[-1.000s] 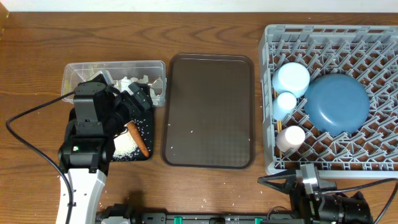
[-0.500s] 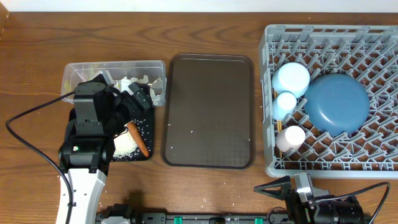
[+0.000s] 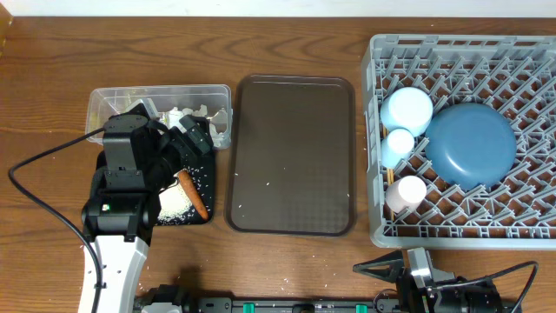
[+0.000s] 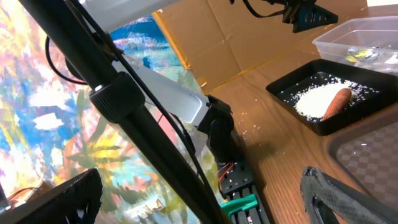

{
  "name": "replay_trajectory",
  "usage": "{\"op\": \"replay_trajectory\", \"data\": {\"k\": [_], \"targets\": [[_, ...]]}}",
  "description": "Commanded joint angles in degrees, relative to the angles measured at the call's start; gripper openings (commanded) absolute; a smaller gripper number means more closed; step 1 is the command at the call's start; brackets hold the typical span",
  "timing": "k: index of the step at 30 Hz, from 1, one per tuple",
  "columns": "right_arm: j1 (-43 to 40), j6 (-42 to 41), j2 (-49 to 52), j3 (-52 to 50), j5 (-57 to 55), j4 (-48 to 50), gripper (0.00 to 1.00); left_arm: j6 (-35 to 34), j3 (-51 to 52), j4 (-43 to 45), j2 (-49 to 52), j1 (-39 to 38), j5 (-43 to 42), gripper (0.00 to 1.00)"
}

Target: Sort waste into correct bins and load items into the dishwasher rack

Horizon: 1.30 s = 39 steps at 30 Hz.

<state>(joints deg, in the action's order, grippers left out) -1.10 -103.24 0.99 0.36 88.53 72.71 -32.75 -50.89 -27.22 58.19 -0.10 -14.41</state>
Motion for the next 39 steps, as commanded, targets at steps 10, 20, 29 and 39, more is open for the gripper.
{"op": "replay_trajectory", "data": {"k": [10,20,29,39], "targets": [[1.44,0.28,-0.68,-0.09,0.44,0.13,0.99,1.01,0.00,-0.20,0.17,0.20,0.35,0.98],[1.44,12.76,-0.68,-0.07,-10.19,-2.16,0.99,1.01,0.00,-0.20,0.17,0.20,0.35,0.98],[1.86,31.17,-0.68,-0.07,-28.72,-24.39,0.99,1.01,0.00,-0.20,0.17,0.20,0.37,0.98],[3.02,61.20,-0.70,-0.07,-44.59,-55.10,0.99,1.01,0.00,-0.20,0.17,0.20,0.35,0.98]]}}
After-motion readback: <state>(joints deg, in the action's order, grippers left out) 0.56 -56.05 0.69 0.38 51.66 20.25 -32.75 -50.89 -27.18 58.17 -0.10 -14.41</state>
